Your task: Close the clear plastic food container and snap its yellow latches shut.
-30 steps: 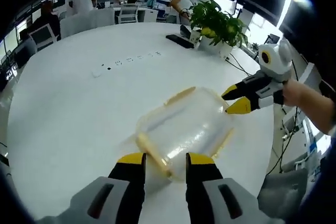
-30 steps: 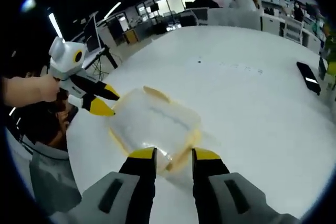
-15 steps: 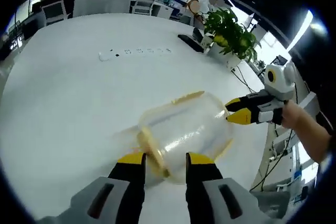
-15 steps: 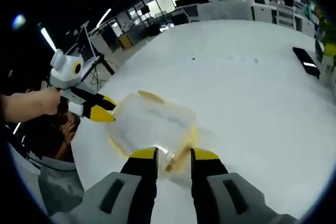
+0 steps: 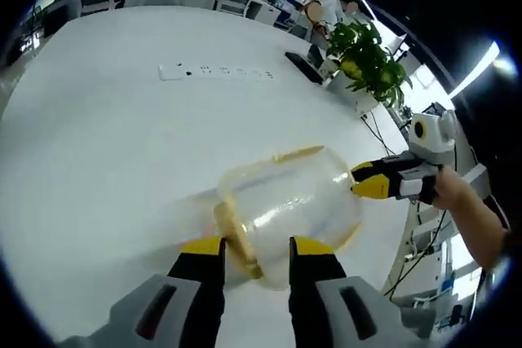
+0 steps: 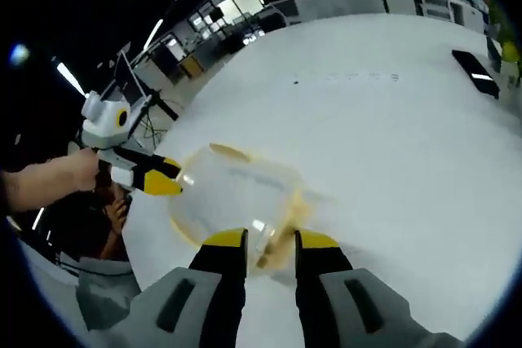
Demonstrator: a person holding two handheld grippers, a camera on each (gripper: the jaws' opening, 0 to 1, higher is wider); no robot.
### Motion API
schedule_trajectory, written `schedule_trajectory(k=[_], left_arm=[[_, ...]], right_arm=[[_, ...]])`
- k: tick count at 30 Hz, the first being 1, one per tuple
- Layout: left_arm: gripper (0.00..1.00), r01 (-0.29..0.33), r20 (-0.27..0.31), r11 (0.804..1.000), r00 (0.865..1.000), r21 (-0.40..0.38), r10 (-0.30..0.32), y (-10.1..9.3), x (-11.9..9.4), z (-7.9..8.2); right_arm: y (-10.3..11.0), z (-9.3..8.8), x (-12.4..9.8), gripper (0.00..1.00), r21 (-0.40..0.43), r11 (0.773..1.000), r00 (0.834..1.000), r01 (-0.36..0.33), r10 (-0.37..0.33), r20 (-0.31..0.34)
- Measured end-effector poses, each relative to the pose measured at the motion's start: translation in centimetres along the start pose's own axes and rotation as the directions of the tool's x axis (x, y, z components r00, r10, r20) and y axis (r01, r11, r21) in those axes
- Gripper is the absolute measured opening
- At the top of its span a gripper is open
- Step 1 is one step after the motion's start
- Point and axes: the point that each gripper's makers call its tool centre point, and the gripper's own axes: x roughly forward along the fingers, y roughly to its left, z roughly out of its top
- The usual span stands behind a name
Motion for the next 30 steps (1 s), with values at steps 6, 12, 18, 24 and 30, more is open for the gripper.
schedule_trajectory(k=[6, 12, 18, 24, 30], left_arm=[[0.22, 0.003, -0.002, 1.0, 1.0, -0.015, -0.003, -0.1, 0.1, 0.0], [0.21, 0.026, -0.011, 0.999, 1.0, -0.044, -0.027, -0.5, 0.4, 0.1], [0.21, 0.022, -0.017, 0.999, 1.0, -0.044, -0.023, -0.3, 0.3, -0.2], [0.22, 0.033, -0.006, 0.997, 0.999, -0.068, -0.034, -0.1, 0.3, -0.1], [0.24, 0.028, -0.008, 1.0, 1.0, 0.008, -0.028, -0.4, 0.1, 0.0]], right_arm=[[0.0, -0.3, 0.2, 0.2, 0.069, 0.997, 1.0, -0.028, 0.028, 0.002], [0.6, -0.5, 0.6, 0.21, 0.088, 0.993, 0.997, -0.076, 0.078, -0.011], [0.8, -1.4, 0.5, 0.23, 0.079, 0.995, 0.995, -0.067, 0.072, -0.065], [0.7, -1.3, 0.4, 0.24, 0.094, 0.993, 0.996, -0.073, 0.077, -0.044], [0.6, -1.0, 0.4, 0.26, 0.084, 0.995, 0.998, -0.06, 0.06, -0.002]])
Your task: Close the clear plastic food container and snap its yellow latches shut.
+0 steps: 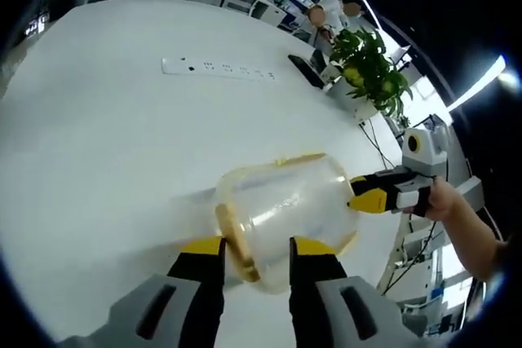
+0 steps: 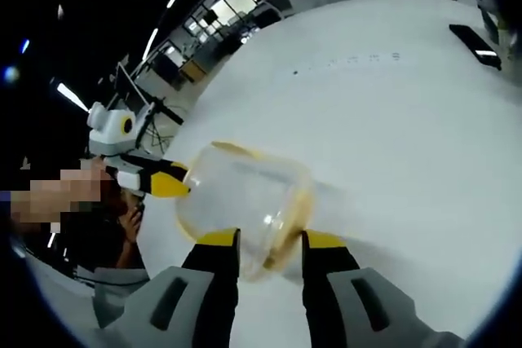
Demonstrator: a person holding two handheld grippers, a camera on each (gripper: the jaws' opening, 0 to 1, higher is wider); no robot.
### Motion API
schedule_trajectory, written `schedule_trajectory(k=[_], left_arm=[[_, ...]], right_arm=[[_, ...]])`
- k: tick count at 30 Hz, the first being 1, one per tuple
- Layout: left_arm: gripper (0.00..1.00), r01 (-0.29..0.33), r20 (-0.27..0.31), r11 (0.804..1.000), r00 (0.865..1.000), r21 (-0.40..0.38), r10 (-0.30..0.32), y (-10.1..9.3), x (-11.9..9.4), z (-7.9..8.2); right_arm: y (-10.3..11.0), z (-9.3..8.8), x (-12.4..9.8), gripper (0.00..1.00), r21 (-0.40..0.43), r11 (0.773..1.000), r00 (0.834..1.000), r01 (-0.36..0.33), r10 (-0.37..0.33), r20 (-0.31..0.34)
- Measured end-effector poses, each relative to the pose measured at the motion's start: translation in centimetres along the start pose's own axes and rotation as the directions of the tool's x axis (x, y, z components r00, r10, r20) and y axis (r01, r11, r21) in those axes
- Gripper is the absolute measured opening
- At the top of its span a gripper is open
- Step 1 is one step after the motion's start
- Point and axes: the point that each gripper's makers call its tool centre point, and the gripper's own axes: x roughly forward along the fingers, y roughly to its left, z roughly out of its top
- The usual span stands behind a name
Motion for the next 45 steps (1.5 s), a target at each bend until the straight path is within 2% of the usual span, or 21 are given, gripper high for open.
schedule_trajectory(k=[2, 5, 9, 15, 17, 18, 21, 24, 27, 30, 33, 40, 45], left_arm=[[0.24, -0.008, -0.013, 0.997, 1.0, 0.075, 0.009, 0.0, -0.1, 0.1], [0.24, -0.015, -0.021, 0.986, 1.0, 0.167, 0.019, -0.1, -0.3, 0.4], [0.24, -0.035, -0.009, 0.971, 0.999, 0.235, 0.038, -0.4, -0.7, 0.9], [0.23, -0.05, 0.012, 0.945, 0.999, 0.325, 0.049, -0.9, -1.0, 1.7], [0.22, -0.039, 0.032, 0.935, 0.999, 0.352, 0.03, -1.5, -1.1, 2.3], [0.22, -0.045, 0.04, 0.926, 0.999, 0.374, 0.032, -1.7, -1.1, 2.6], [0.22, -0.06, 0.056, 0.881, 0.998, 0.47, 0.039, -2.3, -1.0, 3.4], [0.21, -0.056, 0.048, 0.846, 0.998, 0.53, 0.036, -3.0, -0.8, 3.5], [0.21, -0.051, 0.039, 0.828, 0.999, 0.559, 0.036, -3.5, -0.5, 3.4], [0.2, -0.036, 0.031, 0.827, 0.999, 0.561, 0.022, -4.1, -0.1, 3.3], [0.2, -0.024, 0.02, 0.815, 1.0, 0.579, 0.015, -4.4, 0.3, 3.3], [0.19, -0.014, -0.004, 0.763, 1.0, 0.646, 0.022, -4.8, 0.9, 3.1], [0.19, -0.003, -0.014, 0.756, 1.0, 0.654, 0.016, -5.0, 1.5, 3.2]], right_arm=[[0.0, 0.2, 0.0, 0.27, -0.017, 1.0, 1.0, 0.007, -0.007, 0.011], [-0.2, 0.7, -0.2, 0.26, -0.097, 0.994, 0.999, 0.048, -0.045, 0.024], [-0.2, 1.2, -0.4, 0.22, -0.167, 0.983, 0.996, 0.083, -0.08, 0.028], [-0.3, 1.4, -0.7, 0.21, -0.2, 0.974, 0.995, 0.102, -0.099, 0.029], [-0.2, 1.7, -1.0, 0.19, -0.206, 0.973, 0.994, 0.108, -0.102, 0.039], [-0.2, 1.9, -1.1, 0.18, -0.217, 0.969, 0.993, 0.116, -0.108, 0.048], [-0.2, 2.6, -1.4, 0.13, -0.255, 0.957, 0.99, 0.136, -0.12, 0.078], [0.3, 2.9, -1.3, 0.12, -0.276, 0.952, 0.99, 0.131, -0.111, 0.085], [0.6, 3.1, -1.0, 0.1, -0.335, 0.933, 0.991, 0.129, -0.106, 0.086], [0.8, 3.3, -0.8, 0.1, -0.34, 0.932, 0.991, 0.123, -0.097, 0.092], [1.0, 3.3, -0.5, 0.1, -0.337, 0.934, 0.991, 0.119, -0.094, 0.091], [1.5, 3.3, 0.4, 0.1, -0.344, 0.933, 0.994, 0.103, -0.08, 0.079], [1.9, 3.5, 0.9, 0.09, -0.356, 0.93, 0.994, 0.094, -0.07, 0.08]])
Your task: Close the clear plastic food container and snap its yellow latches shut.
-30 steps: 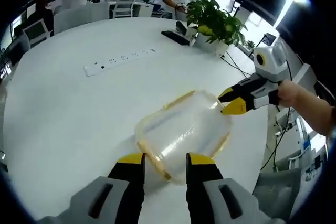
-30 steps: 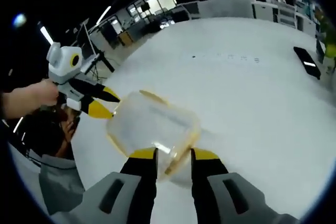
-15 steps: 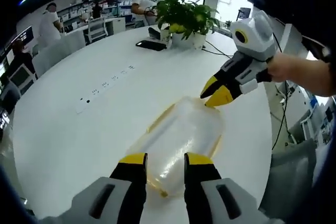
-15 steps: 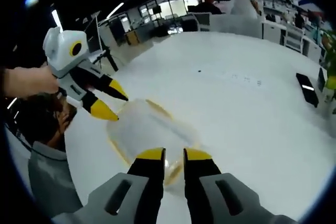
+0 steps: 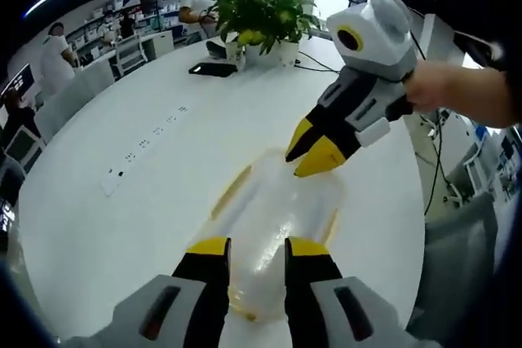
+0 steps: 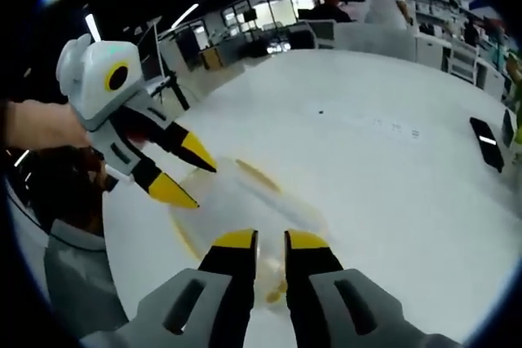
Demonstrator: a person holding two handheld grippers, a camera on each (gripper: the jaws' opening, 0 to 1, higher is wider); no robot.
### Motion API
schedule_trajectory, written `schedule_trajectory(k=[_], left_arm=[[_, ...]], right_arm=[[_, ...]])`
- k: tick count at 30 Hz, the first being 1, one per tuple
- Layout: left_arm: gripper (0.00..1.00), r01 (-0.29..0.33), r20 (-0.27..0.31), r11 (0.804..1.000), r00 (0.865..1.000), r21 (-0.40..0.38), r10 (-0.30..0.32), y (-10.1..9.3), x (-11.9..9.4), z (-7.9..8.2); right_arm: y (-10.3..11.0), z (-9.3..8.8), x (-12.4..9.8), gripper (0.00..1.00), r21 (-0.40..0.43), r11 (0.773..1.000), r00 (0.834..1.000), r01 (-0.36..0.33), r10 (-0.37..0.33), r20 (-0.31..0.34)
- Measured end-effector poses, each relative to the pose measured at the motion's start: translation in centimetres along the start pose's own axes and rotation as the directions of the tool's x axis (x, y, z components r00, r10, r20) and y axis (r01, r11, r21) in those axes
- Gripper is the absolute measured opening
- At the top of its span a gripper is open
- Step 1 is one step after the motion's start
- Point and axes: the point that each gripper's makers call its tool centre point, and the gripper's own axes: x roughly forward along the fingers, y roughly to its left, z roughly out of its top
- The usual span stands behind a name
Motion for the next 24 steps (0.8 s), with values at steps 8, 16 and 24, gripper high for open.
schedule_trajectory(k=[8, 16, 24], left_arm=[[0.17, 0.015, 0.008, 1.0, 1.0, 0.025, -0.015, -0.7, 0.6, 0.5], [0.14, 0.024, 0.018, 0.997, 1.0, 0.077, -0.025, -1.1, 1.1, 0.8], [0.13, 0.026, 0.017, 0.991, 0.999, 0.133, -0.029, -1.6, 1.2, 0.7]], right_arm=[[0.8, 0.7, 0.9, 0.07, -0.045, 0.999, 1.0, -0.019, 0.02, 0.012], [1.7, 1.2, 1.5, 0.04, -0.093, 0.994, 0.998, -0.048, 0.05, 0.023], [2.1, 1.3, 2.2, 0.02, -0.135, 0.989, 0.998, -0.053, 0.056, 0.018]])
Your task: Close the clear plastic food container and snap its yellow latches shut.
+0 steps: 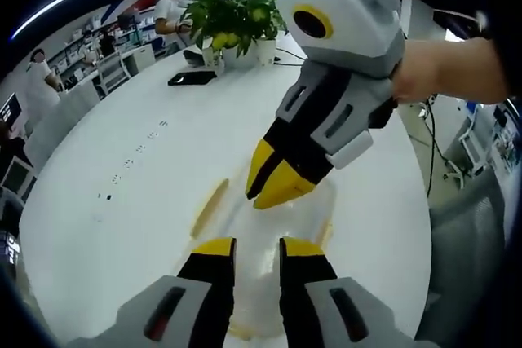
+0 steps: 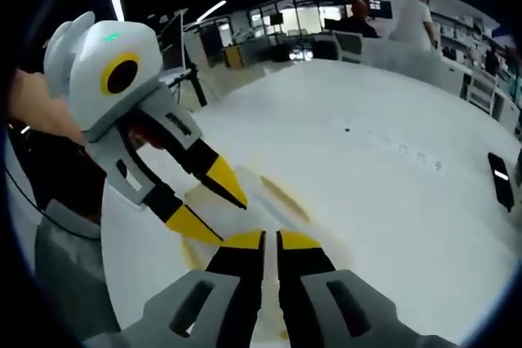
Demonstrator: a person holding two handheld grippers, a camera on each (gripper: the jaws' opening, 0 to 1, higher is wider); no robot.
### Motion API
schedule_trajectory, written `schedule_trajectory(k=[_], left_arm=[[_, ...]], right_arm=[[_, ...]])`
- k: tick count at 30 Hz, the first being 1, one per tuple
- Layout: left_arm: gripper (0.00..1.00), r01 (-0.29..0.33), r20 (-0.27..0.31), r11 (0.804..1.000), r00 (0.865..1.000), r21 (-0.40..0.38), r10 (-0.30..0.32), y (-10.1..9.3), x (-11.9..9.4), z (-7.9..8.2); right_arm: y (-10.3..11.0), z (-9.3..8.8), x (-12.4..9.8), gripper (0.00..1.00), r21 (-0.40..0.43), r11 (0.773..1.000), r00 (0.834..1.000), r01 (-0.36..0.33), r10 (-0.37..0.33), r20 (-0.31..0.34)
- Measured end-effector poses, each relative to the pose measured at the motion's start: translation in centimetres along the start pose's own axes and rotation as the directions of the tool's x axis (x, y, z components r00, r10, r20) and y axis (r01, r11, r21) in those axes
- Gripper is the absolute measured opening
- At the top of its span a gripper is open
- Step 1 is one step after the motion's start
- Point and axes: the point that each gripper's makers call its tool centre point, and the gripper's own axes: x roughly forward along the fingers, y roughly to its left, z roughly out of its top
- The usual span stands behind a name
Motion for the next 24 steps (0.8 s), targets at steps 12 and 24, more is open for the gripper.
schedule_trajectory(k=[12, 24], left_arm=[[0.12, 0.017, 0.007, 0.997, 1.0, 0.072, -0.018, -0.9, 0.3, 0.1], [0.18, 0.031, 0.023, 0.989, 0.999, 0.148, -0.035, -1.8, 0.2, 0.1]], right_arm=[[0.2, 0.5, 1.1, 0.02, -0.021, 1.0, 1.0, -0.009, 0.008, -0.007], [0.1, 1.1, 1.6, 0.09, -0.039, 0.999, 1.0, -0.003, 0.003, 0.0]])
